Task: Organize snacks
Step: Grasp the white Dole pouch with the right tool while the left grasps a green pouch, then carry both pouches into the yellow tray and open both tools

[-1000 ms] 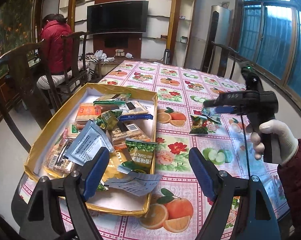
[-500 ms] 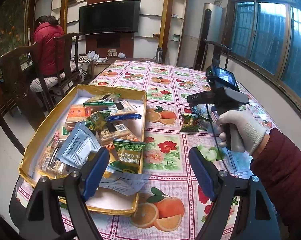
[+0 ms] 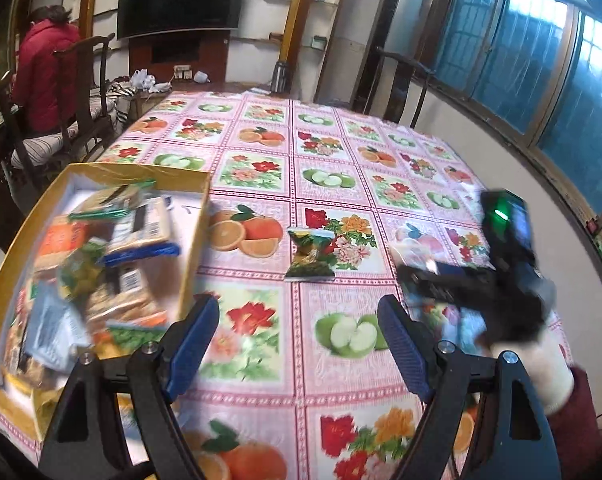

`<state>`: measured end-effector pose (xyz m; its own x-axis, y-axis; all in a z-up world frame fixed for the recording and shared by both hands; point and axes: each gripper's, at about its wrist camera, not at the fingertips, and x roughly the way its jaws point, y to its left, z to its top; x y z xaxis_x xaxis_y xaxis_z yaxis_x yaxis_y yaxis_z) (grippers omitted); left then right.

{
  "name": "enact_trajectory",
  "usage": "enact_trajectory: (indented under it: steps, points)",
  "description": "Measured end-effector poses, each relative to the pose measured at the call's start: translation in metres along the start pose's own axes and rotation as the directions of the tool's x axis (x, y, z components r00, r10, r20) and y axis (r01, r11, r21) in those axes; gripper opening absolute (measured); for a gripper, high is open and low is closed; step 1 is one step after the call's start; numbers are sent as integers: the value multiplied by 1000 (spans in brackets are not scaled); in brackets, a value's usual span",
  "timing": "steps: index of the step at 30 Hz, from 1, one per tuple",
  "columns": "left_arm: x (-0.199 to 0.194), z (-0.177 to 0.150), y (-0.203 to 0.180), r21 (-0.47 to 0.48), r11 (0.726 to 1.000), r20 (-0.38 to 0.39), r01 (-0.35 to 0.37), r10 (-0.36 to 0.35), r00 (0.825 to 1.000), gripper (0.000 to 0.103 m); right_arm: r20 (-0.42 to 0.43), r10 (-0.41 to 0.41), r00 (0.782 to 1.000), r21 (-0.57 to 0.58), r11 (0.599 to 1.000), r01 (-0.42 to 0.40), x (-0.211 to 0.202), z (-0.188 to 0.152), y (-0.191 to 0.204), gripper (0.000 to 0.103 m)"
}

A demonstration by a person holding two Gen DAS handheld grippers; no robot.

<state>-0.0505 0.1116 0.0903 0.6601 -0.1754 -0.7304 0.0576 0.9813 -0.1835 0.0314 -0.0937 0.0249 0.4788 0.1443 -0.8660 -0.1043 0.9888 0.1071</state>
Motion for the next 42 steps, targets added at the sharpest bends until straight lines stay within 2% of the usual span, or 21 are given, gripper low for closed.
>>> enact_trajectory:
  steps: [4,7,10,11,12,14,19,24,29,35,39,42]
  points:
    - [51,16,-19,29,999,-66,-25,27,997,81,52,25,998,-9,1000,-25,-16,-27,-11,57]
    - [82,20,-28,79,994,-76,-71,77,994,81,58,45,997,-11,999,-44,-17,-26,-14,57]
    - [109,20,-30,104,990,-126,-97,110,986,79,61,60,996,-15,998,-59,-17,-27,-14,57]
    - [116,20,-30,106,990,-145,-93,108,984,74,61,68,996,-16,998,-67,-17,-28,-14,57]
    - [122,19,-31,108,991,-162,-84,101,982,62,61,77,995,-15,997,-76,-18,-28,-14,57]
    - [132,17,-34,120,989,-184,-84,105,977,47,62,86,994,-9,996,-85,-18,-28,-15,57]
    - [129,16,-32,85,994,-149,-65,77,986,46,65,97,993,-3,995,-97,-18,-29,-17,57]
    - [108,14,-34,83,995,-110,-63,72,991,46,69,114,991,12,993,-115,-19,-28,-20,56]
    - [60,5,-44,87,996,-39,-21,25,999,46,75,166,983,37,985,-169,-19,-28,-23,56]
    - [-10,-9,-32,45,998,57,38,-40,998,46,121,302,945,59,949,-311,-26,-28,-24,55]
    - [-56,-23,2,-21,1000,139,17,-14,990,46,170,339,925,40,936,-351,-34,-29,-19,55]
    - [-82,-38,33,-61,996,177,-60,70,982,46,207,337,918,12,938,-347,-42,-31,-11,55]
